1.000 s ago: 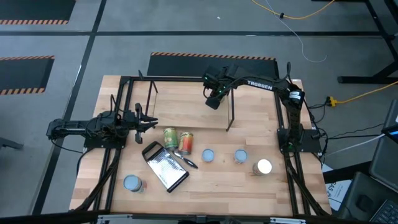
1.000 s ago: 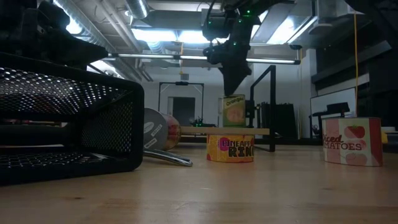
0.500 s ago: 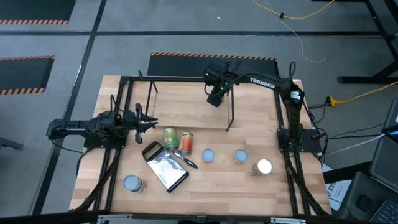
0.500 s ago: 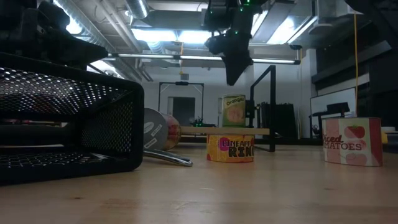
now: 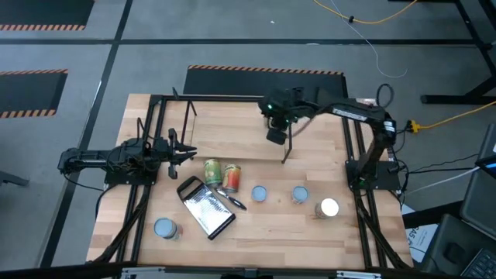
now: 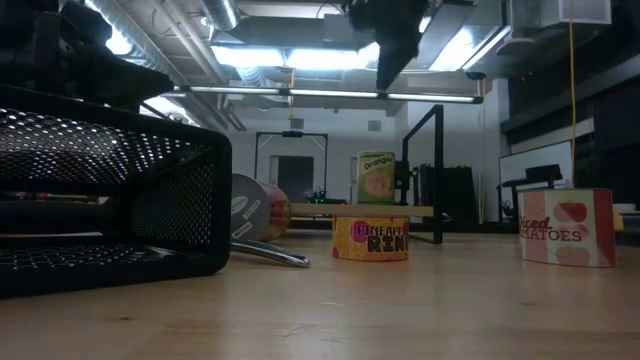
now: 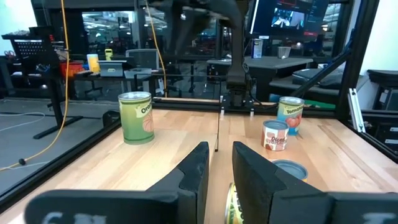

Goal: Pick and place cans onto a shelf
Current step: Put the canned pears on the shelf

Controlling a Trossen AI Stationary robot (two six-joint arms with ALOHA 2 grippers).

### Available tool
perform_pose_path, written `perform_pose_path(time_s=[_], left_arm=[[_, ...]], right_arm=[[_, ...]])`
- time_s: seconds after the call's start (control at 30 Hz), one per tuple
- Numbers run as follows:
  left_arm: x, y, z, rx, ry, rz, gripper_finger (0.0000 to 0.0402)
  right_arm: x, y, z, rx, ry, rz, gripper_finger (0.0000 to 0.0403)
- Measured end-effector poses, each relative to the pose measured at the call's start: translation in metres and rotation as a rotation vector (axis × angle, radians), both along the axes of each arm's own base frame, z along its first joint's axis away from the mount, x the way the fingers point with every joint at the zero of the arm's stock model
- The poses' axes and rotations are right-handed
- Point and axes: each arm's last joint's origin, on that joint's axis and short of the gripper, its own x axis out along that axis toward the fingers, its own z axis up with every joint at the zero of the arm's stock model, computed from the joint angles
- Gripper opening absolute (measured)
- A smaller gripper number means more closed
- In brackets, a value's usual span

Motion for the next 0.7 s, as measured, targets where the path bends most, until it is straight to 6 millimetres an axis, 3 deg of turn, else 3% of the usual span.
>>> perform_pose_path(time_s=[0.23,0.5,0.7], left_arm=[[-0.001,0.000,0.007,0.002,-0.071,-0.001,0.0065],[-0.003,0.000,0.019,0.007,-0.200,-0.004,0.0070],[-0.005,0.000,0.024,-0.039,-0.261,-0.019,0.0115]], right_arm=[[-0.029,0.034,-0.002,-0.098,-0.060,-0.040,0.0090],[-0.066,0.062,-0.039,-0.107,-0.231,-0.019,0.0090],[-0.089,0.072,-0.059,-0.073,-0.350,-0.042,0.0090]])
